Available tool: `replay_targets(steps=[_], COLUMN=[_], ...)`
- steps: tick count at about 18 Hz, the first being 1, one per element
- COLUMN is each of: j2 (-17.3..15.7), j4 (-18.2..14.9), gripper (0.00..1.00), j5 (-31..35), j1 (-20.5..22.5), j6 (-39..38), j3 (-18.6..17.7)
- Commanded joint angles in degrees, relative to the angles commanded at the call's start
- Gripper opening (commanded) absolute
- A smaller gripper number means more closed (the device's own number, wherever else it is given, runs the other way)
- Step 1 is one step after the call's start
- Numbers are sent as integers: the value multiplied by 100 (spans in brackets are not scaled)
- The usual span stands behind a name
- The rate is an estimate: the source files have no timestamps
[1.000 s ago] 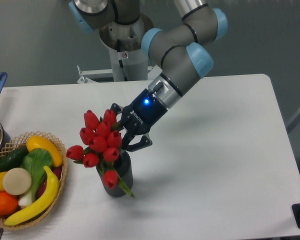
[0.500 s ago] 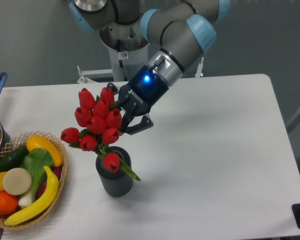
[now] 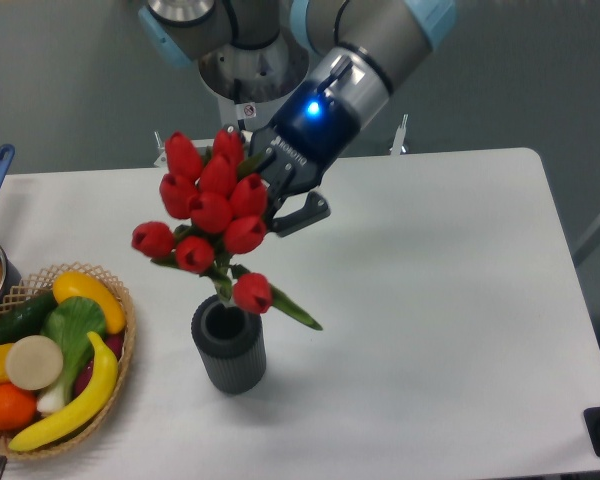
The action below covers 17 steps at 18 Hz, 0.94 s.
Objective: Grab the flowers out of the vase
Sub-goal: 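Lift the gripped tulips up and out of the grey vase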
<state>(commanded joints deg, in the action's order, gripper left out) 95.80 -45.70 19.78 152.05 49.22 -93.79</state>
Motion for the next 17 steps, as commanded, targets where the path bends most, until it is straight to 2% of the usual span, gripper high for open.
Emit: replay_targets(steps=[7,12,17], j2=[17,228,229], j4=[9,9,9], gripper=[40,40,40], j5=[-26,-26,-53], j1=[518,659,923], j6=[79,88,123], j3=[133,387,282])
